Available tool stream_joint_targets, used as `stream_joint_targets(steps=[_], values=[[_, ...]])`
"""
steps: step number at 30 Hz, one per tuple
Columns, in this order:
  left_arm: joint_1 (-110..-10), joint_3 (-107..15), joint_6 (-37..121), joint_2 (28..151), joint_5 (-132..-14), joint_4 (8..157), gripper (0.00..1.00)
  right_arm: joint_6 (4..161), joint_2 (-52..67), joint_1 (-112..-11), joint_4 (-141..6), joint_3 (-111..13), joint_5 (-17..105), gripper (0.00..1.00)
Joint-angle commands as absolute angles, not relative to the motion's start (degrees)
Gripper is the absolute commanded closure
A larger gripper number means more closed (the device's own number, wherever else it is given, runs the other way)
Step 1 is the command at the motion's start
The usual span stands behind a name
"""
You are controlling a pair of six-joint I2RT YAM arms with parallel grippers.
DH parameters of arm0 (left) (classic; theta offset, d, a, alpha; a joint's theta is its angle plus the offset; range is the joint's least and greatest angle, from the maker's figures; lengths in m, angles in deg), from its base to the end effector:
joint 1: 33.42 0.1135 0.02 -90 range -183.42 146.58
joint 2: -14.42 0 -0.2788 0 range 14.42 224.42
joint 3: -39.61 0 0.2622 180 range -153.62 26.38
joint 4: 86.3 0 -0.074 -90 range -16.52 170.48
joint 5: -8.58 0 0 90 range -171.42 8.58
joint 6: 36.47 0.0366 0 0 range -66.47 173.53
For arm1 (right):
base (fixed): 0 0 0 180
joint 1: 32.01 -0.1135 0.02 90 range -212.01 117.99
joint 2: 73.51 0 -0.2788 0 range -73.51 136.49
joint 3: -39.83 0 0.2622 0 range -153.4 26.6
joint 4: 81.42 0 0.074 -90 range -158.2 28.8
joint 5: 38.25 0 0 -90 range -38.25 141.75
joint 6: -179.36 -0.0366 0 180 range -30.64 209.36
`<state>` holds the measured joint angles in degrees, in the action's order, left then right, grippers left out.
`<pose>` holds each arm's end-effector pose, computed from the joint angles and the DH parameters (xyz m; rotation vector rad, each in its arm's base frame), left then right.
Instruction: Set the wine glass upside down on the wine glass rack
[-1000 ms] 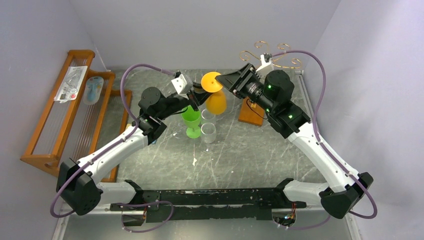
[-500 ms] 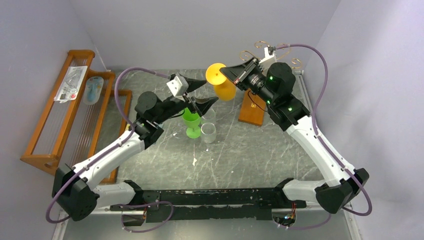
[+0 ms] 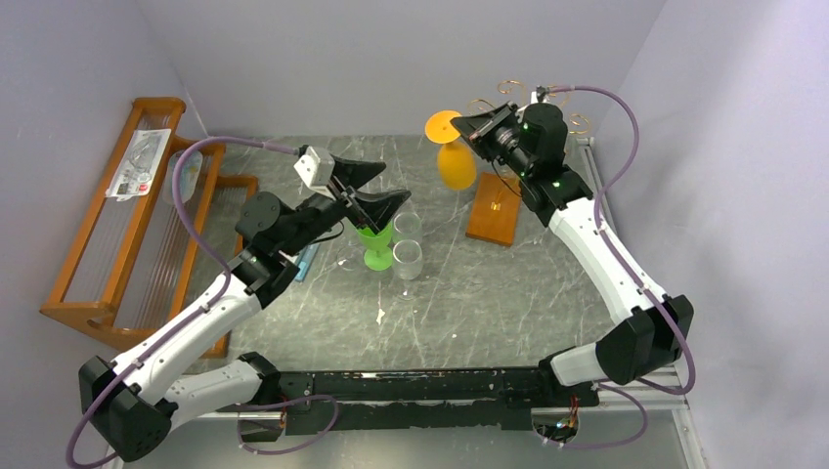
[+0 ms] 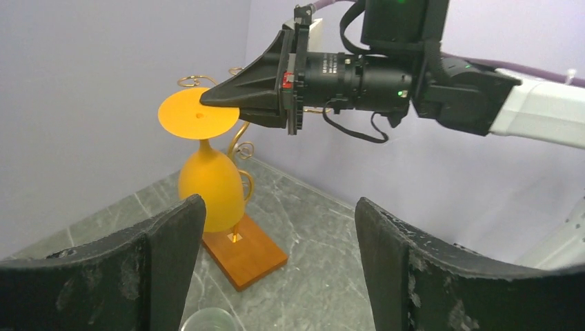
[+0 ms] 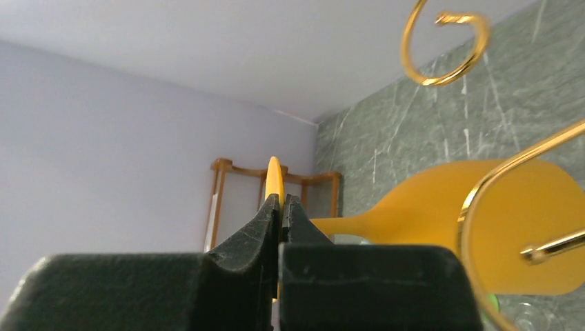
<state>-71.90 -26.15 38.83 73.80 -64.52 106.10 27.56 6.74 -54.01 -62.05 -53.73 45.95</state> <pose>0.1827 -0.1588 0.4177 0.5287 1.2096 -0.9795 0.3118 0.1299 0.4370 0.5409 1.7377 1.1606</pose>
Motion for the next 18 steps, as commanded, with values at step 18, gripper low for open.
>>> stream_joint_targets(steps=[18], values=[[-72.26,-23.65,35.56,65.21,-72.74,91.51,0.19,23.55,8.53,-43.83,-62.86,-54.20,47.13,1.00]])
